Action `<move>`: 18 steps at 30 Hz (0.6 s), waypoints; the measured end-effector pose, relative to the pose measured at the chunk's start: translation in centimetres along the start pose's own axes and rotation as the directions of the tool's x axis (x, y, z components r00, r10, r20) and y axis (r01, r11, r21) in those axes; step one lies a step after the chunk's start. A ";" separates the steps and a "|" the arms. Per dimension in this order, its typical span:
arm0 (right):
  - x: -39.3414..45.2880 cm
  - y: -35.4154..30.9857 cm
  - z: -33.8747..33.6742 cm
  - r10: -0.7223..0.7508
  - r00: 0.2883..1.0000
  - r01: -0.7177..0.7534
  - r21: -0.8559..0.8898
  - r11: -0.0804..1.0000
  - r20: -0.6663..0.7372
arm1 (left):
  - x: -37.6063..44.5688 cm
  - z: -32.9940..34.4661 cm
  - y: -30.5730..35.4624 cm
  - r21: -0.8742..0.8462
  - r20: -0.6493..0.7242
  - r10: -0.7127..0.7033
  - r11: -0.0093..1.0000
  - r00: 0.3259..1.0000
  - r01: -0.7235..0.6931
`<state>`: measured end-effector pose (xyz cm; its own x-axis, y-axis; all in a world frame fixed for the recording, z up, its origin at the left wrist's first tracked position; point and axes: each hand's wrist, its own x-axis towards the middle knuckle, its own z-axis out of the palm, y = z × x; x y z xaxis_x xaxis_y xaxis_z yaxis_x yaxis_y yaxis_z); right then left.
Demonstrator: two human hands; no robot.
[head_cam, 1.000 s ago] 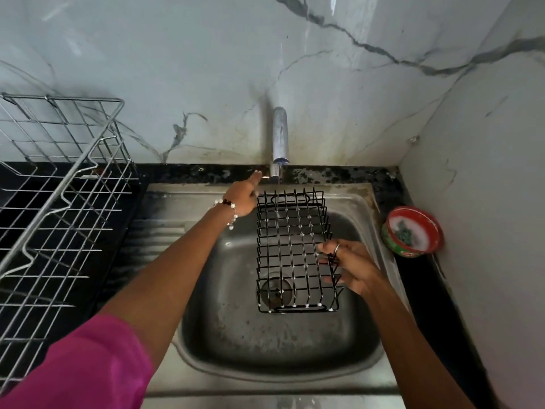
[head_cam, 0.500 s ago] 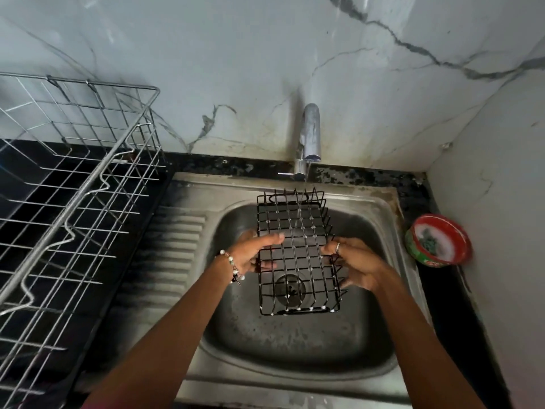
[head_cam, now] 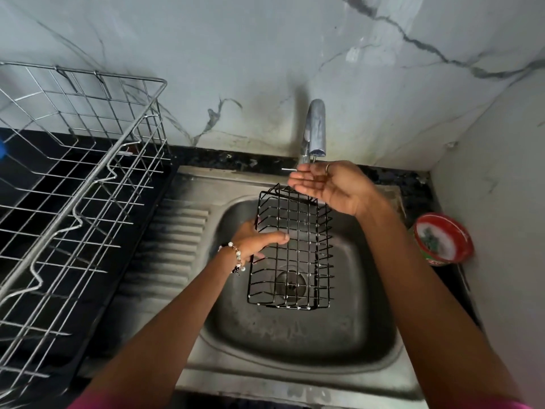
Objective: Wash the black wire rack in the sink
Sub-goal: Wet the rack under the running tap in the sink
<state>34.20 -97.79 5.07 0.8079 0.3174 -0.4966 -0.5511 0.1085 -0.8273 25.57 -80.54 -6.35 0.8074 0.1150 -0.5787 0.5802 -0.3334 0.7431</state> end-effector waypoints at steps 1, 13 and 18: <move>0.1 -0.1 0.3 -0.007 1.000 0.006 -0.029 1.000 -0.026 | 0.0 0.0 0.0 0.032 -0.012 0.015 0.999 1.000 -0.014; 0.0 -1.5 0.2 -0.014 0.999 0.018 -0.097 0.995 0.049 | 0.9 0.5 2.7 0.226 0.017 0.152 0.962 0.988 -0.152; 0.3 -1.6 0.8 0.010 0.999 -0.005 -0.127 0.992 0.038 | 0.6 0.9 3.6 0.433 0.023 0.259 0.868 0.965 -0.244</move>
<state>35.12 -97.12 6.44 0.7939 0.3537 -0.4946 -0.5243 -0.0138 -0.8514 28.04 -82.48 -4.29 0.9276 0.0030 -0.3737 0.2603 -0.7227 0.6403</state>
